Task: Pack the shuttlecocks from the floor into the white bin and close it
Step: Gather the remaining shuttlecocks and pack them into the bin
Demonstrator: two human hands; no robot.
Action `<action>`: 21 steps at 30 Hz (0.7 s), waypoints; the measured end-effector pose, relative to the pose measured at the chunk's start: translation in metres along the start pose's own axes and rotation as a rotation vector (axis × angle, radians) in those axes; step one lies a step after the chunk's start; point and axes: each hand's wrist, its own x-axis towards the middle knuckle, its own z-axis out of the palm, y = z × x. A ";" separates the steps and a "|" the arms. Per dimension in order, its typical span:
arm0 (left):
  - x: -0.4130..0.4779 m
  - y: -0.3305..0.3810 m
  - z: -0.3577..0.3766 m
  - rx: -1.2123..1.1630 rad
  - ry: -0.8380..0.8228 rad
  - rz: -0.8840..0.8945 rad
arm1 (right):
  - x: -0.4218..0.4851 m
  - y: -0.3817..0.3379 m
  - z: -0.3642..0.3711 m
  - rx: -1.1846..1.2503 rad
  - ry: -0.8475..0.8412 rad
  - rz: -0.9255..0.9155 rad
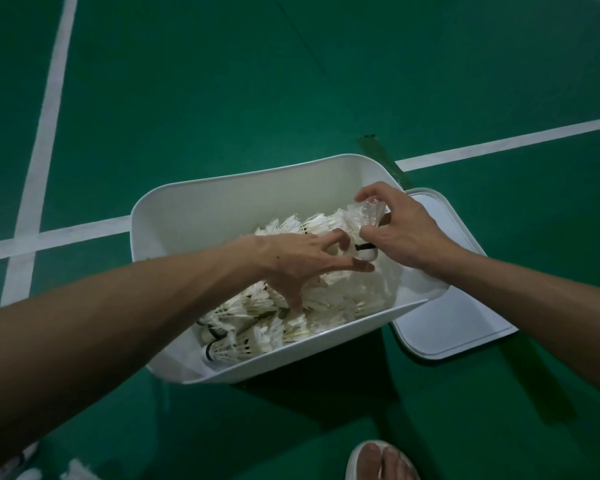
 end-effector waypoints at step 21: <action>-0.030 -0.017 -0.001 -0.328 0.100 -0.175 | -0.005 -0.003 0.013 0.058 -0.208 0.262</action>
